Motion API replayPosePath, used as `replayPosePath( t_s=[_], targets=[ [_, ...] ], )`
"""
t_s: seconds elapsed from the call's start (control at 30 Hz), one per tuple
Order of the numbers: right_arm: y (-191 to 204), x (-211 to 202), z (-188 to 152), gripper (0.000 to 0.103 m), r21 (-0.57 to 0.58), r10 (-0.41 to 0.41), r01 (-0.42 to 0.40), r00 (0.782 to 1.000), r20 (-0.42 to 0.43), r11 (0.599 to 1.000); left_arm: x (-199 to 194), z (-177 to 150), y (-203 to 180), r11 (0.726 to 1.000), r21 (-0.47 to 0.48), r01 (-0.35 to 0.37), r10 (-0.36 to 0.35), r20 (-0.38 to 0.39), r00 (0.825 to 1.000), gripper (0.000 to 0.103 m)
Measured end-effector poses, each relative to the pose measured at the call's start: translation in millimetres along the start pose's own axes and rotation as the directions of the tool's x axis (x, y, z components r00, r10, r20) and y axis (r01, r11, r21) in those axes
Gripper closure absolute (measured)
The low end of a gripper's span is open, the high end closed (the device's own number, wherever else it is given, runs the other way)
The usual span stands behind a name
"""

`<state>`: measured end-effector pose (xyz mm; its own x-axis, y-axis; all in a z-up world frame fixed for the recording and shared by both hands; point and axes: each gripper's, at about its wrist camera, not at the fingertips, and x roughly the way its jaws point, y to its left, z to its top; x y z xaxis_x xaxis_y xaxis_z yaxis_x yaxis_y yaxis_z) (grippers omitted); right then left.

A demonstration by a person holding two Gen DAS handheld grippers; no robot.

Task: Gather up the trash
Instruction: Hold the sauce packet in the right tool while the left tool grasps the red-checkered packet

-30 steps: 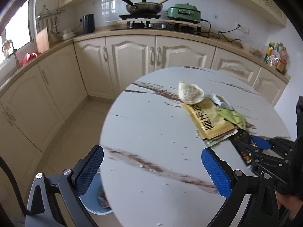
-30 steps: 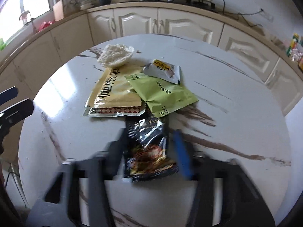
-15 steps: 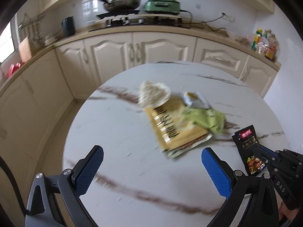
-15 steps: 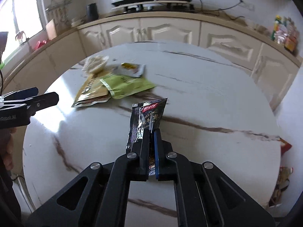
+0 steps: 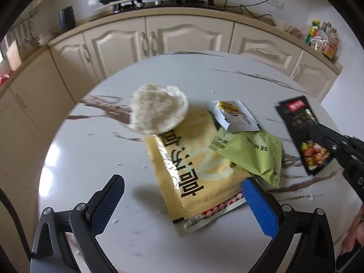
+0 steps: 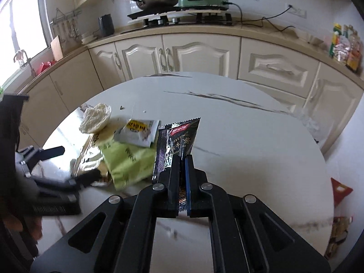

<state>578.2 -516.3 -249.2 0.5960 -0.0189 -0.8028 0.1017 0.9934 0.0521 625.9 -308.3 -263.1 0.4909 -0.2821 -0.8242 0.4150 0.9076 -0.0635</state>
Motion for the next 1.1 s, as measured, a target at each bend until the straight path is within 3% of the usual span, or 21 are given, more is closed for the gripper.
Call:
replayPosePath(
  t_s=[0.27, 0.43, 0.7, 1.0, 1.1],
  targets=[
    [14, 24, 4, 0.098, -0.046, 0.04, -0.042, 0.998, -0.044, 0.998, 24, 22, 1, 1.0, -0.014, 0.017, -0.017, -0.015, 1.0, 0.001],
    [28, 34, 7, 0.098, -0.106, 0.06, -0.067, 0.995, -0.074, 0.992, 31, 25, 3, 1.0, 0.002, -0.008, 0.008, -0.011, 1.0, 0.002],
    [53, 42, 2, 0.098, -0.179, 0.077, -0.102, 0.987, -0.143, 0.979, 11, 8, 12, 0.999, 0.051, 0.011, -0.012, 0.021, 1.0, 0.038],
    [94, 30, -16, 0.098, -0.246, 0.111, -0.153, 0.978, -0.179, 0.957, -26, -34, 30, 0.995, 0.089, 0.051, -0.053, 0.024, 0.998, 0.062],
    [109, 22, -27, 0.098, -0.266, 0.128, -0.178, 0.973, -0.192, 0.947, -40, -53, 32, 0.992, 0.103, 0.069, -0.071, 0.017, 0.997, 0.063]
  ],
)
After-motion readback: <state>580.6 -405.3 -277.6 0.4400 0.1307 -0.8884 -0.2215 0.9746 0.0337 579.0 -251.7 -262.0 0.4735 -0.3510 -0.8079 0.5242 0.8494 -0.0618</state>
